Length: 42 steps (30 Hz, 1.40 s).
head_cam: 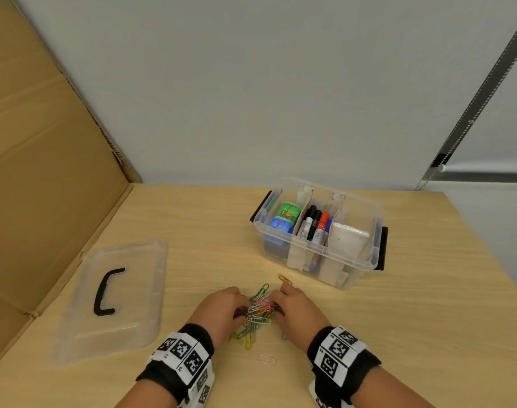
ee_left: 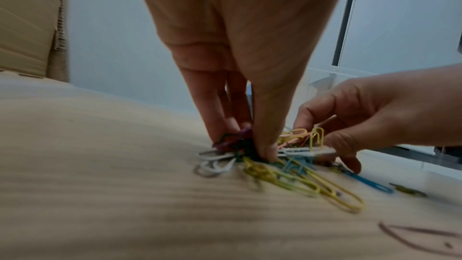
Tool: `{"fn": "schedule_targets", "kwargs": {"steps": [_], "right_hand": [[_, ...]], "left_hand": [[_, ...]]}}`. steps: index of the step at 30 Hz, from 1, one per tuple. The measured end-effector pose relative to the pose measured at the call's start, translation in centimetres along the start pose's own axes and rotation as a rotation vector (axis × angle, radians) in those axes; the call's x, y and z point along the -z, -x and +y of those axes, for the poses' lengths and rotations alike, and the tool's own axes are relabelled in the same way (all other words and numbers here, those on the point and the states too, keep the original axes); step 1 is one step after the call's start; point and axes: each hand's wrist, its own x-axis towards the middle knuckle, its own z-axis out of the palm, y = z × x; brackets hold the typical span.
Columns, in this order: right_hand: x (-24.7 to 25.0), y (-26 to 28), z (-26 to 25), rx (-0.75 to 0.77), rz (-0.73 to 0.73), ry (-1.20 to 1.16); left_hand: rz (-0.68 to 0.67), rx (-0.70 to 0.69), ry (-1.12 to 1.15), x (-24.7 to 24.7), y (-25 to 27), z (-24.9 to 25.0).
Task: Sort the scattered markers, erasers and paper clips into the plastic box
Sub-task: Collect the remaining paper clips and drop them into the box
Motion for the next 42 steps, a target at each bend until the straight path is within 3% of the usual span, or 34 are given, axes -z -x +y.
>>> {"fn": "schedule_targets", "kwargs": {"steps": [10, 19, 24, 26, 30, 33, 36, 38, 42], "right_hand": [[3.2, 1.6, 0.9, -0.068, 0.188, -0.212], [12.9, 4.5, 0.5, -0.022, 0.413, -0.562], [16.0, 4.1, 3.1, -0.117, 0.531, -0.334], [16.3, 3.0, 4.1, -0.177, 0.489, -0.173], [15.9, 0.1, 4.8, -0.279, 0.190, 0.089], [16.0, -1.5, 4.3, -0.269, 0.029, 0.227], [17.2, -1.3, 4.0, -0.246, -0.042, 0.236], [17.5, -0.2, 4.5, -0.213, 0.039, 0.167], [15.4, 3.4, 7.0, -0.195, 0.516, 0.101]], "left_hand": [[0.179, -0.017, 0.173, 0.7, 0.5, -1.0], [0.262, -0.004, 0.271, 1.3, 0.8, -1.1], [0.256, 0.003, 0.269, 1.4, 1.0, -0.8], [0.251, 0.000, 0.271, 1.6, 1.1, -0.6], [0.251, -0.016, 0.275, 1.7, 1.2, -0.2], [0.244, -0.022, 0.273, 1.9, 1.3, 0.3], [0.241, -0.010, 0.266, 1.9, 1.5, 0.7], [0.251, 0.000, 0.286, 1.8, 1.7, 0.8], [0.287, -0.013, 0.332, 2.0, 2.1, 1.9]]}}
